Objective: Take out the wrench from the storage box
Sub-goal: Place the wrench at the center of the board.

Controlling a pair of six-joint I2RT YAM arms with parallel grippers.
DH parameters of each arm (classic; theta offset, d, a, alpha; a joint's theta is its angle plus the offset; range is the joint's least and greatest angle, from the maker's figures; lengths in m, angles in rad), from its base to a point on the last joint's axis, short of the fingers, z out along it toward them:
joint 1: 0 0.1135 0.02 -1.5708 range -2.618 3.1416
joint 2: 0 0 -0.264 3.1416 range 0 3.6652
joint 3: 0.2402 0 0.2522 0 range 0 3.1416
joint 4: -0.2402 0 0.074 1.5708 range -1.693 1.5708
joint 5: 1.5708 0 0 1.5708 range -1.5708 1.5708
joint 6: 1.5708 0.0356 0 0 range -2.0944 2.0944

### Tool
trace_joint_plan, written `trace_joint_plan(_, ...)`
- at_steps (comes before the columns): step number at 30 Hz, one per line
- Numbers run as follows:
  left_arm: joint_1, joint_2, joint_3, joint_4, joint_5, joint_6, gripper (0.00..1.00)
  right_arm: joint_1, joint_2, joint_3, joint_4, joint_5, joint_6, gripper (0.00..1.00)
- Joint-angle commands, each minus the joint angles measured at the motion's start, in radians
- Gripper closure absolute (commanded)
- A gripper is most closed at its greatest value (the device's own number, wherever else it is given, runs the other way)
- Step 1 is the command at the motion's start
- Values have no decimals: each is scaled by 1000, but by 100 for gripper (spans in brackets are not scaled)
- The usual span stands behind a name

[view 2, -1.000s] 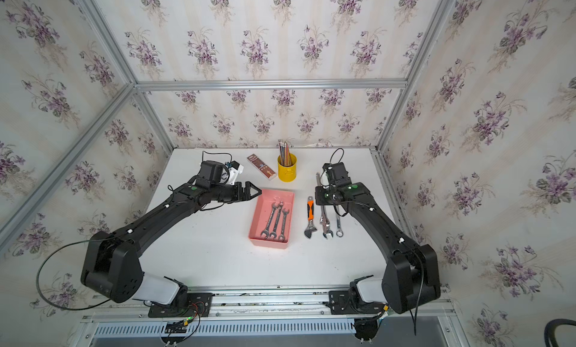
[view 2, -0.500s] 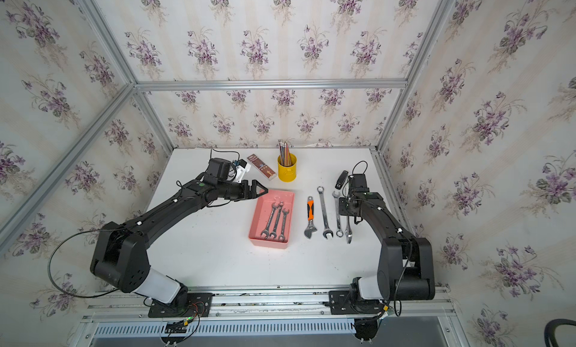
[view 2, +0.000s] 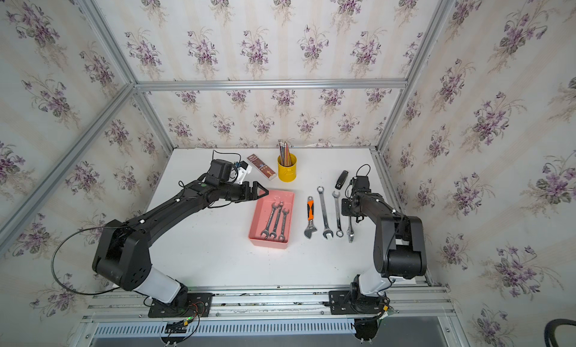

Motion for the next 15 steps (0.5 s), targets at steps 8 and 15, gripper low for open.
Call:
trace_joint_plan(8, 0, -2, -4, 3, 4, 29, 1, -3, 74, 43, -9, -25, -71, 98)
trace_joint_plan(15, 0, -7, -7, -5, 2, 35, 1, -17, 115, 69, -28, -18, -80, 94)
